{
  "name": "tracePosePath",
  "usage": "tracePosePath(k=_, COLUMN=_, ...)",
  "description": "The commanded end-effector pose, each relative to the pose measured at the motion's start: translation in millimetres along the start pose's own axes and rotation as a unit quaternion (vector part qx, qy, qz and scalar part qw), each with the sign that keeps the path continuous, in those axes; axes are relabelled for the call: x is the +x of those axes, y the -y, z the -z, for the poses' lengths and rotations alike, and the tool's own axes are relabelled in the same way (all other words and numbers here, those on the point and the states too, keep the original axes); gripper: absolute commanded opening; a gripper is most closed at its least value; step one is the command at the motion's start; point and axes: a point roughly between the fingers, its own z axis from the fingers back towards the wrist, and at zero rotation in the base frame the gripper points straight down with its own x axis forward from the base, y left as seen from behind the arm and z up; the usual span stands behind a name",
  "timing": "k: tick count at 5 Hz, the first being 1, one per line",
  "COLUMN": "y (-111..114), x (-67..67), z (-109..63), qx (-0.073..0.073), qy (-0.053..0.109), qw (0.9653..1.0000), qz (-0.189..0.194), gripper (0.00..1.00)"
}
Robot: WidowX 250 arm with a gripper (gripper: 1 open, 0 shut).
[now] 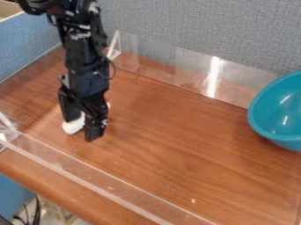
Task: Put the mushroom in the blue bowl
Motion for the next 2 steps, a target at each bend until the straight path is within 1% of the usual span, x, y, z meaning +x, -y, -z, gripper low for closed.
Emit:
tracePosePath(k=1, y=-10.8, x=6.4, z=-5.6, qx=0.012, qy=0.019, qw=0.9997, qz=-0.009, gripper=1.00)
tracePosePath(k=2, y=-12.0, x=6.9, z=-0.5, qx=0.010, qy=0.016, qw=0.9998, qz=-0.009, gripper=1.00)
